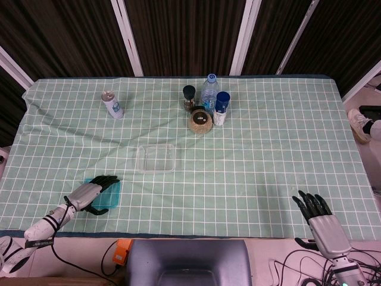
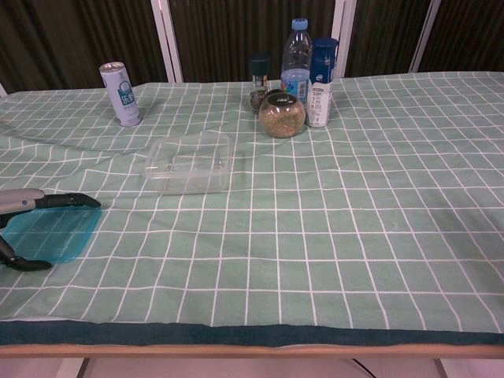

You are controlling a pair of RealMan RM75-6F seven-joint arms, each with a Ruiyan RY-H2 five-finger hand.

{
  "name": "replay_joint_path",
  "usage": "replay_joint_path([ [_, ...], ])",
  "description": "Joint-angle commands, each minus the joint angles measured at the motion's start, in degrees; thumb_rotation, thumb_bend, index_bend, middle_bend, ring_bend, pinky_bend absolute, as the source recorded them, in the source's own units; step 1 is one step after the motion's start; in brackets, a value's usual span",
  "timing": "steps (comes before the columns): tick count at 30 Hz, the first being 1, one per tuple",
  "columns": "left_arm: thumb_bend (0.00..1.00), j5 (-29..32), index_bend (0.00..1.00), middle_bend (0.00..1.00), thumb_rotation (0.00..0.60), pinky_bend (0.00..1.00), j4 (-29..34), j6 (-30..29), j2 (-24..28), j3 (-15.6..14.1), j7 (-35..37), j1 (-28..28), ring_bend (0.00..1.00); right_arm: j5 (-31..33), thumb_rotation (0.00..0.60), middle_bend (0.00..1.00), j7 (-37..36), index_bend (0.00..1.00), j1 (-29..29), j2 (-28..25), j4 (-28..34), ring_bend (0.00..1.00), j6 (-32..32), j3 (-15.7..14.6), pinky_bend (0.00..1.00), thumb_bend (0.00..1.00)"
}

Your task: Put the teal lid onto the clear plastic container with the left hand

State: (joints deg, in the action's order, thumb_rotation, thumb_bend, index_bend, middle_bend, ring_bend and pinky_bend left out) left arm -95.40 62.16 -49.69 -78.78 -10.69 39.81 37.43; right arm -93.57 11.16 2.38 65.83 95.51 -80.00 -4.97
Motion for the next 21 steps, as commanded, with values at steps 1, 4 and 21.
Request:
replay_joint_path([
  [1,0.25,-0.3,0.00,0.00,0.600,0.16,-0.6,0.0,-0.2,-0.5,1.4,0.2,0.02,0.0,0.600,0.00,0.0,0.00,0.0,0.0,0.0,0.00,0.0,0.0,0.00,0.19],
  [4,0.25,-0.6,0.00,0.00,0.600,0.31,-1.1,-0.3,-0.3,-0.8,2.0,0.2,0.17,0.0,0.600,0.00,0.0,0.00,0.0,0.0,0.0,0.00,0.0,0.0,0.00,0.19],
  [21,0.28,-1.4,0.07,0.13,0.600,0.78,-0.2,-2.8,-0.2,-1.6,4.4,0.2,0.69,-0.1,0.600,0.00,-0.2,0.00,0.2,0.1,0.0,0.00,0.3,-0.2,0.00,0.19],
])
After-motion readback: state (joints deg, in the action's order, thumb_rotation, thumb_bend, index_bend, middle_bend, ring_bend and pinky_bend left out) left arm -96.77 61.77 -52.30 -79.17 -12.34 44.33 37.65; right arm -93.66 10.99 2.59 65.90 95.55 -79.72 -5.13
